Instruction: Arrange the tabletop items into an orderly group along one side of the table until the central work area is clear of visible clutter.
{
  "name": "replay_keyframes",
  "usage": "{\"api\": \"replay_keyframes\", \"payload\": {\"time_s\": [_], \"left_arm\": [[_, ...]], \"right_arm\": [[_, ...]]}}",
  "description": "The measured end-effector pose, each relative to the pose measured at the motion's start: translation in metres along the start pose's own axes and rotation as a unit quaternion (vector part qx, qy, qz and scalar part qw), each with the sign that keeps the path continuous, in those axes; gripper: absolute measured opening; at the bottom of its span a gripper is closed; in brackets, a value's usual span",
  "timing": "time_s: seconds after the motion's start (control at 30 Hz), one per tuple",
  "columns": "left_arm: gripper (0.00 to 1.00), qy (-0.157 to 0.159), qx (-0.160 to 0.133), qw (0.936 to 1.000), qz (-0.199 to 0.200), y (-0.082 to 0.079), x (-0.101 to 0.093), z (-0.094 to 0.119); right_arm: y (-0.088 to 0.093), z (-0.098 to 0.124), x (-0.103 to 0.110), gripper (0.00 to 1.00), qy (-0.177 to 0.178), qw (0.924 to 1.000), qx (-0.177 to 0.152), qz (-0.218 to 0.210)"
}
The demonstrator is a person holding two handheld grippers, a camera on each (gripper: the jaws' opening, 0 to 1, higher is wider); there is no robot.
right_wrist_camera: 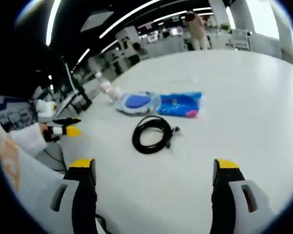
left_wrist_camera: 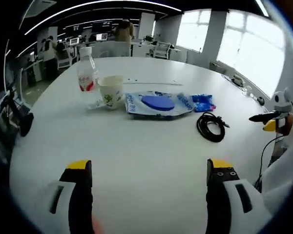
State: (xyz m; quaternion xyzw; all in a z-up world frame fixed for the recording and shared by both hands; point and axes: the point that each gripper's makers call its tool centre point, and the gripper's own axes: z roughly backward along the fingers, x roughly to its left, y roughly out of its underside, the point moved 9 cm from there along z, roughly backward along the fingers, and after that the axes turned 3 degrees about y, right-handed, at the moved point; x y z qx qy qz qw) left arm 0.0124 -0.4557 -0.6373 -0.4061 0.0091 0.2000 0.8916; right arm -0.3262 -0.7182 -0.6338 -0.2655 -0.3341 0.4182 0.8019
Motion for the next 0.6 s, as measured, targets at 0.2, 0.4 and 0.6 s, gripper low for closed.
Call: {"api": "replay_keyframes", "payload": {"time_s": [0.2,0.4,0.6], "left_arm": [[1.00,-0.013,0.009,0.9997,0.021,0.010,0.021,0.028],[1.00,-0.019,0.022,0.9995,0.016,0.015,0.027,0.038],[1.00,-0.013,0.020,0.9995,0.021,0.015,0.020,0.035]], "right_arm": [[0.005,0.005,0.006,1.00,-0.006,0.9999,0.012,0.009],[0.010,0.012,0.005,1.00,-0.011,0.9997,0.013,-0.018],[0.019,0.017,0.005,0.98,-0.015,0.9987,0.015,-0.046]]}}
